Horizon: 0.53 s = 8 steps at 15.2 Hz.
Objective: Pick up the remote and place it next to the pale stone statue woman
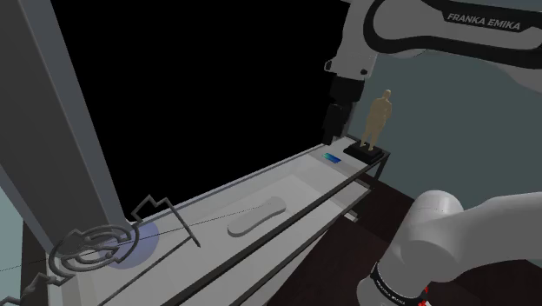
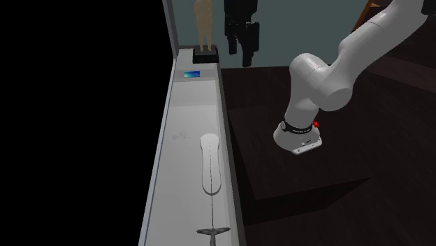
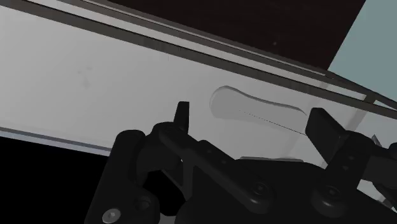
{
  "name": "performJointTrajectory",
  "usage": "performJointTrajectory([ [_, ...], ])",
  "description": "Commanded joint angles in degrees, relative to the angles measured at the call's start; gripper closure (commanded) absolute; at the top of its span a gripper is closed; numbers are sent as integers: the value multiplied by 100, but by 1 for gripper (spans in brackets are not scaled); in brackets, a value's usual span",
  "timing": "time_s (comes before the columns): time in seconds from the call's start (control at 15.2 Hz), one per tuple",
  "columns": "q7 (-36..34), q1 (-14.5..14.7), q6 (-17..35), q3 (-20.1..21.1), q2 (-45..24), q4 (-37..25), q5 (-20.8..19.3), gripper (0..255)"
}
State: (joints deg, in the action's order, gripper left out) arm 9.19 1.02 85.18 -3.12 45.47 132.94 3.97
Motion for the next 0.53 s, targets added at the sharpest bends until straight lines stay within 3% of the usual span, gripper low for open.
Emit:
performJointTrajectory([
  [0.0, 0, 0, 0, 0, 0, 0, 0, 0],
  [0.46, 1664, 731, 1387, -66, -729, 612, -241, 0],
])
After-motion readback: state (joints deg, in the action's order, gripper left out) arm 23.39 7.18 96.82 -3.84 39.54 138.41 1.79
